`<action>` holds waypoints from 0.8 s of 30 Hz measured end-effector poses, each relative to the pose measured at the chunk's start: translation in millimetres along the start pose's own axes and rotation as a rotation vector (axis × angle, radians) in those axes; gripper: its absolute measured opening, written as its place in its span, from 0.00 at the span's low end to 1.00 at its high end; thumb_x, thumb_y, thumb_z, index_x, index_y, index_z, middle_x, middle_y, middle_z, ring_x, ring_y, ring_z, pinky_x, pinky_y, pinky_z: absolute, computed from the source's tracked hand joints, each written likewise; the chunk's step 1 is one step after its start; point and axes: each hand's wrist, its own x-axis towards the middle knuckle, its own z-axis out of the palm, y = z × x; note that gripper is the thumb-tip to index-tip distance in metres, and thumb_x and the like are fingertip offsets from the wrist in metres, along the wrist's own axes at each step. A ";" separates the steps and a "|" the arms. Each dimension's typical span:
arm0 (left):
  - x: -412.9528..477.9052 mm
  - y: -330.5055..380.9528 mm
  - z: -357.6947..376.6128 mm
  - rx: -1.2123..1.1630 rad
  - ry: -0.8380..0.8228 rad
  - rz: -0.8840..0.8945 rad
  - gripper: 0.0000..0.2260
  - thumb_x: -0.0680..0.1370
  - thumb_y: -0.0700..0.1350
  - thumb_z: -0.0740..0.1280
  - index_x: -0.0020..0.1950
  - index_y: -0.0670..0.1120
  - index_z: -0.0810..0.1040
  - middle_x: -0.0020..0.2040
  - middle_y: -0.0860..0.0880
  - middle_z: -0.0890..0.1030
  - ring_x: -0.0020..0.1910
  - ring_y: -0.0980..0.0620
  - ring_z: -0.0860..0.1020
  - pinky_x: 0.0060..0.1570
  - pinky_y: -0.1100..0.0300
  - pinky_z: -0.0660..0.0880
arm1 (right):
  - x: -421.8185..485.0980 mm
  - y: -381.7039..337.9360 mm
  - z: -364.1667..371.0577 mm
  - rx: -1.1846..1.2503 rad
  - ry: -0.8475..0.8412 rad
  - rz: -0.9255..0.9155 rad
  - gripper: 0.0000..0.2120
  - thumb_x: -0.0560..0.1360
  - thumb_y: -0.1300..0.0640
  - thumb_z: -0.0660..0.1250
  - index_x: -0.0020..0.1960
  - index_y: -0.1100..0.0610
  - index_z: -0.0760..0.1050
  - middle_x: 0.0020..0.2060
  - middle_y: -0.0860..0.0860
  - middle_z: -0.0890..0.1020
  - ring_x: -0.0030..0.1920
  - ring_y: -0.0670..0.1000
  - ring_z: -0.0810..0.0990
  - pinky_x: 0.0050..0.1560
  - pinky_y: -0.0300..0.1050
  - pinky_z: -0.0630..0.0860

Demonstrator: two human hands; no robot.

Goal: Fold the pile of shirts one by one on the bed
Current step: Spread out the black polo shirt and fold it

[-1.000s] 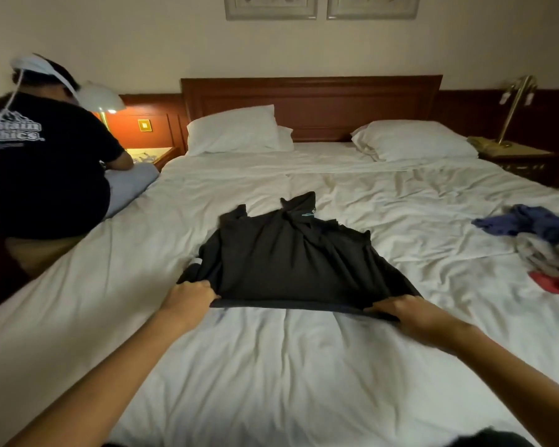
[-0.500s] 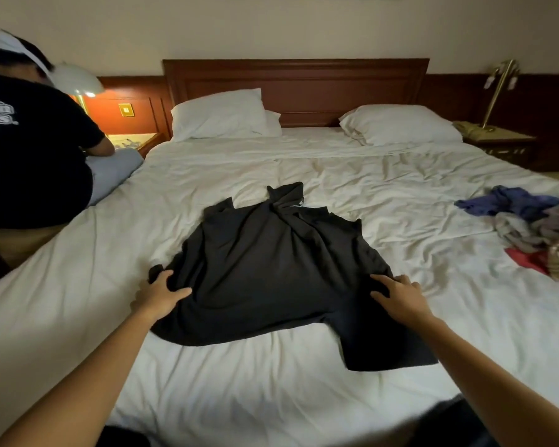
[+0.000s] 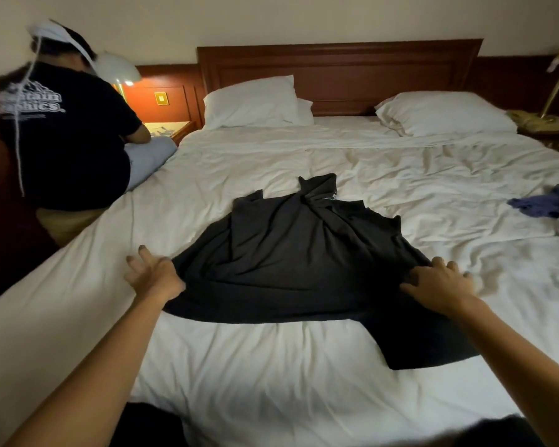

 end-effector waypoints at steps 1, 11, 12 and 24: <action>2.9 1.9 2.9 -0.039 -0.010 0.050 0.24 0.73 0.57 0.73 0.66 0.51 0.74 0.74 0.42 0.54 0.71 0.37 0.58 0.67 0.46 0.66 | 3.2 -11.6 4.9 0.076 0.013 -0.090 0.26 0.77 0.33 0.58 0.72 0.40 0.68 0.73 0.54 0.65 0.73 0.60 0.63 0.69 0.60 0.63; 46.2 14.8 28.1 -0.242 0.022 0.250 0.16 0.79 0.59 0.65 0.45 0.47 0.79 0.55 0.43 0.80 0.56 0.39 0.77 0.63 0.45 0.71 | 14.5 -70.4 69.8 0.172 -0.015 -0.326 0.28 0.76 0.28 0.44 0.75 0.27 0.48 0.81 0.50 0.46 0.80 0.59 0.40 0.76 0.58 0.38; 52.7 20.7 29.4 -0.272 0.025 0.259 0.14 0.79 0.58 0.66 0.52 0.47 0.79 0.58 0.43 0.78 0.58 0.39 0.76 0.64 0.45 0.70 | 19.6 -77.4 67.4 0.159 0.006 -0.338 0.28 0.76 0.28 0.43 0.76 0.29 0.48 0.81 0.51 0.44 0.79 0.60 0.37 0.76 0.58 0.35; 169.5 125.4 78.1 -0.272 -0.104 0.384 0.30 0.81 0.62 0.56 0.81 0.62 0.49 0.79 0.43 0.61 0.76 0.39 0.60 0.73 0.42 0.58 | 151.9 -234.1 74.7 0.184 -0.006 -0.477 0.29 0.80 0.33 0.41 0.75 0.33 0.31 0.79 0.50 0.36 0.78 0.55 0.34 0.77 0.55 0.36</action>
